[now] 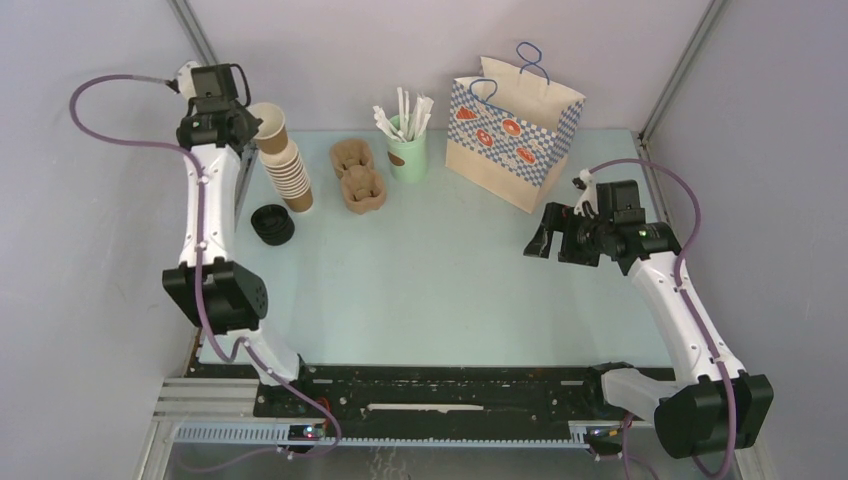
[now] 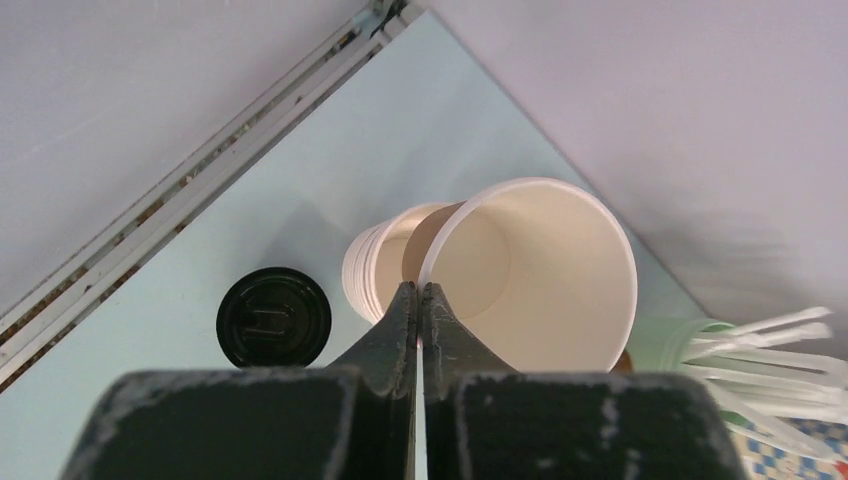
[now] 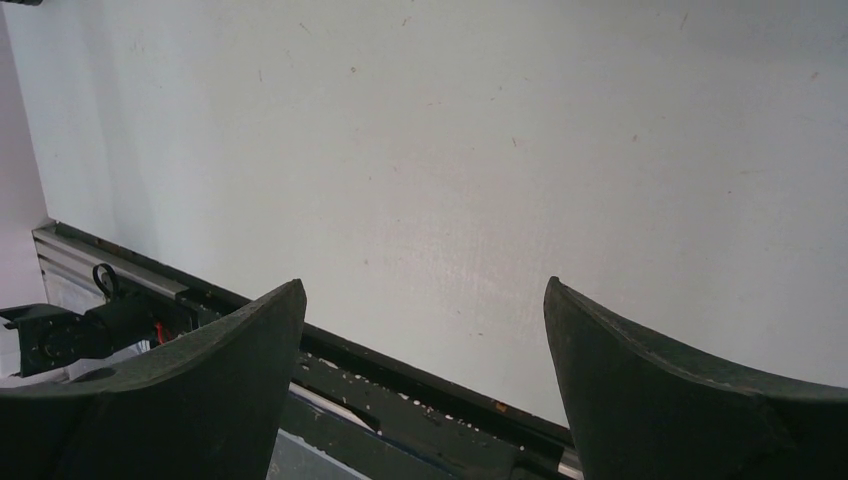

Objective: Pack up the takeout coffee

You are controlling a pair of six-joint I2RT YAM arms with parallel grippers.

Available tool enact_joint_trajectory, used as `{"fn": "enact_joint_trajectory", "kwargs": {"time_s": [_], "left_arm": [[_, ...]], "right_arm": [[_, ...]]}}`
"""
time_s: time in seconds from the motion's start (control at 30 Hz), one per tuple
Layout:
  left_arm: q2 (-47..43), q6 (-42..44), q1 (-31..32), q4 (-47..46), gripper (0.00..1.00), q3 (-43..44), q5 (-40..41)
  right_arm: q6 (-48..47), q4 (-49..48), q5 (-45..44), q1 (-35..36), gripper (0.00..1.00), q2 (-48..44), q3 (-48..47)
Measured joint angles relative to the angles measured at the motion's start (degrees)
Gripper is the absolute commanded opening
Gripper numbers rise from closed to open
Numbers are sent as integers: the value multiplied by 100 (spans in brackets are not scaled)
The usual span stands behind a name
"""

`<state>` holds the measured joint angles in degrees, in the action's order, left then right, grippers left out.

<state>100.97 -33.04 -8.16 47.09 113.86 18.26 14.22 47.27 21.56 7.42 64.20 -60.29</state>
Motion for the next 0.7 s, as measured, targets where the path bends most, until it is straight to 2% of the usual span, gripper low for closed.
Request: {"fn": "enact_joint_trajectory", "kwargs": {"time_s": [0.13,0.23,0.33,0.5,0.53,0.7], "left_arm": [[-514,-50,33,-125,0,-61,-55],[-1154,-48,326,-450,0,-590,-118],[-1742,13,1121,-798,0,-1342,-262],[-2260,72,2883,-1515,0,-3064,-841],[-2184,68,3475,-1735,0,-3888,-1283],[-1543,361,4107,-2041,0,-4177,-1875]], "right_arm": [[0,0,0,96,97,0,0],[0,-2,4,133,97,0,0],[0,-7,9,140,97,0,0],[0,0,0,142,97,-11,0],[0,2,-4,142,97,-63,0],[0,0,0,164,97,-151,0]]}}
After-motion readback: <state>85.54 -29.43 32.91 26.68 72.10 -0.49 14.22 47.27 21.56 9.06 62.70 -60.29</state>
